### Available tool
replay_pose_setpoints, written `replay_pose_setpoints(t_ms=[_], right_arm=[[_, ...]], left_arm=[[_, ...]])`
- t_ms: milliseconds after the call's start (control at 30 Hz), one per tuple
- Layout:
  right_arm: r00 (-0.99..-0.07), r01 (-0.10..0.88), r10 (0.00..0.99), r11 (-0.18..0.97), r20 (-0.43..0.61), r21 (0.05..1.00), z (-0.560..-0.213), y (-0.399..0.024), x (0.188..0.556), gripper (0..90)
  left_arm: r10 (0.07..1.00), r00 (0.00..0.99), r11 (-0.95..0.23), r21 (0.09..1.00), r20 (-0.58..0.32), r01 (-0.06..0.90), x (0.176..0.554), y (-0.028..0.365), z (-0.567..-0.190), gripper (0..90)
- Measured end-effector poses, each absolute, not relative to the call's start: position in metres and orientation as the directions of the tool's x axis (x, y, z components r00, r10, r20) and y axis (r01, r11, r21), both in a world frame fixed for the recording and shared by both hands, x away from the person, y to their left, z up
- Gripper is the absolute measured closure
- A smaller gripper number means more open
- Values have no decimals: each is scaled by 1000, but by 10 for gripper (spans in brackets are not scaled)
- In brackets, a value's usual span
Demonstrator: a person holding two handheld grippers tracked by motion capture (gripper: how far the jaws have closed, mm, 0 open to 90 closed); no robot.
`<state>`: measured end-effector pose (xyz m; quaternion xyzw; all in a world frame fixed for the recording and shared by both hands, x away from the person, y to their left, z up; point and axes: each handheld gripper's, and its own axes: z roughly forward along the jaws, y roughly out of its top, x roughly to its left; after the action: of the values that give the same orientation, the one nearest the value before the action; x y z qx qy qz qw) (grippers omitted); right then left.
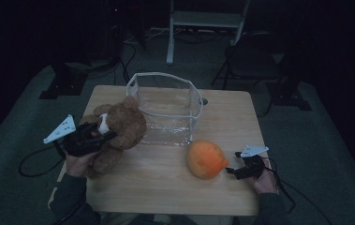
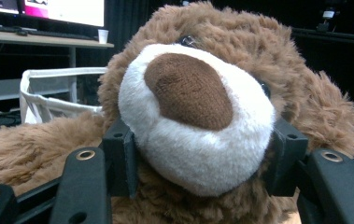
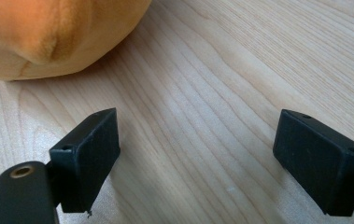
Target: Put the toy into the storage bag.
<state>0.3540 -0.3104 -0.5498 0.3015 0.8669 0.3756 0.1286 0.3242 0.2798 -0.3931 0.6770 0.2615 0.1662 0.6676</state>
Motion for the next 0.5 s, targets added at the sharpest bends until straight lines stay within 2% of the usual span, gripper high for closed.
replay_pose_setpoints(t_ms=[500], right_arm=[[-785,426,620,536,3,729,-550,-310,354,139]], left_arm=[[584,807,26,995,-93,95,332,277,-372,415]])
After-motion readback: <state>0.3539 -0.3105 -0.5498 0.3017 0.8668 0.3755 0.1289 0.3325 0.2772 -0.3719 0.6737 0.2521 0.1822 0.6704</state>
